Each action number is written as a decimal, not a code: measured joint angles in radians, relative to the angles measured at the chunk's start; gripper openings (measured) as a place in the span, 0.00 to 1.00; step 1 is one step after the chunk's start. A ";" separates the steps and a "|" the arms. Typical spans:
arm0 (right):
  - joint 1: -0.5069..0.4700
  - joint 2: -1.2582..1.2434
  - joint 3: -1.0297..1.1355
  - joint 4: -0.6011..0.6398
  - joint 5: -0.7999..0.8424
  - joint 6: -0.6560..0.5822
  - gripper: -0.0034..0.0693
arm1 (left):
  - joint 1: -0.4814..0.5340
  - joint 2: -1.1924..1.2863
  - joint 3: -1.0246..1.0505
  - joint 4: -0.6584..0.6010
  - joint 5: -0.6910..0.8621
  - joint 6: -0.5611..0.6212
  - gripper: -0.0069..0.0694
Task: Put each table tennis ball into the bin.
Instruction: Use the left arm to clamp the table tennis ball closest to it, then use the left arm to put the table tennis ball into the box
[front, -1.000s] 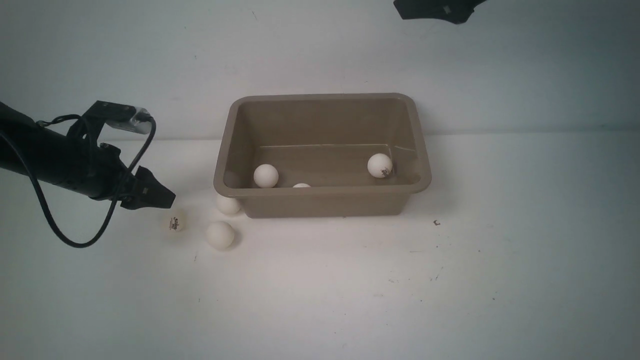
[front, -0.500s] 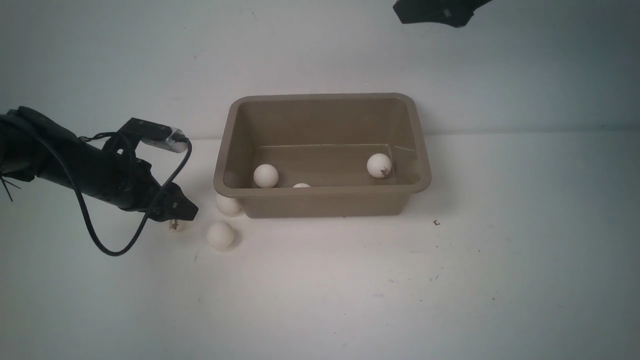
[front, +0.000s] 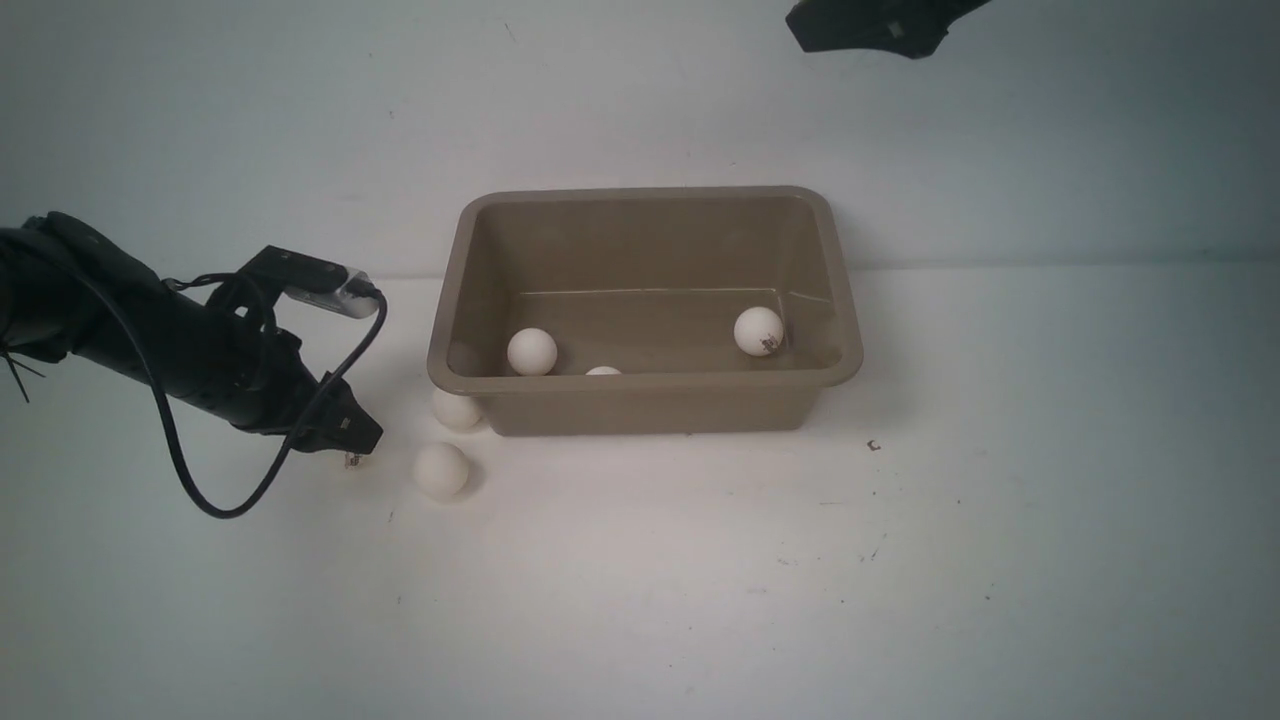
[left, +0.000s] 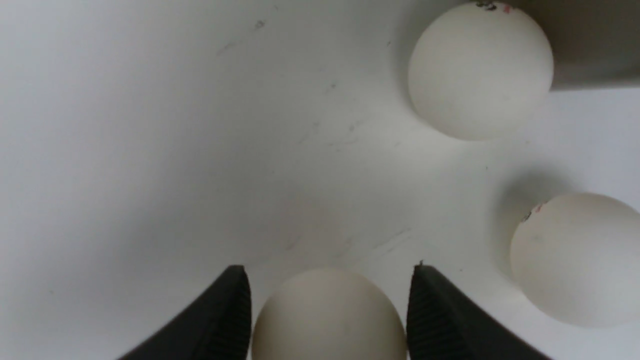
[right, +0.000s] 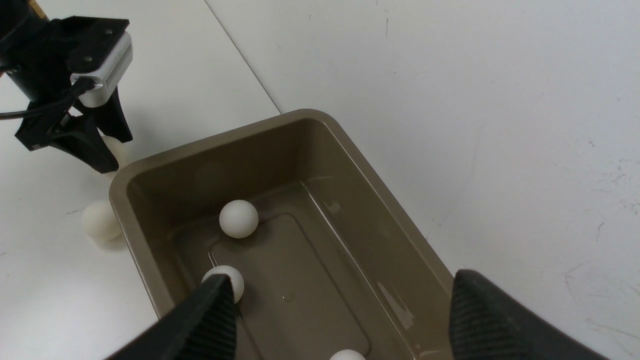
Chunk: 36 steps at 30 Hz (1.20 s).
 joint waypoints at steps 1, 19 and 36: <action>0.000 0.000 0.000 0.000 0.000 0.000 0.76 | 0.000 0.000 0.000 0.003 0.001 -0.005 0.59; 0.000 0.001 0.000 -0.003 -0.010 0.000 0.71 | 0.000 -0.057 -0.123 0.002 0.152 -0.022 0.55; 0.000 0.001 0.000 -0.003 -0.023 0.000 0.71 | -0.151 -0.041 -0.263 -0.370 0.132 0.240 0.55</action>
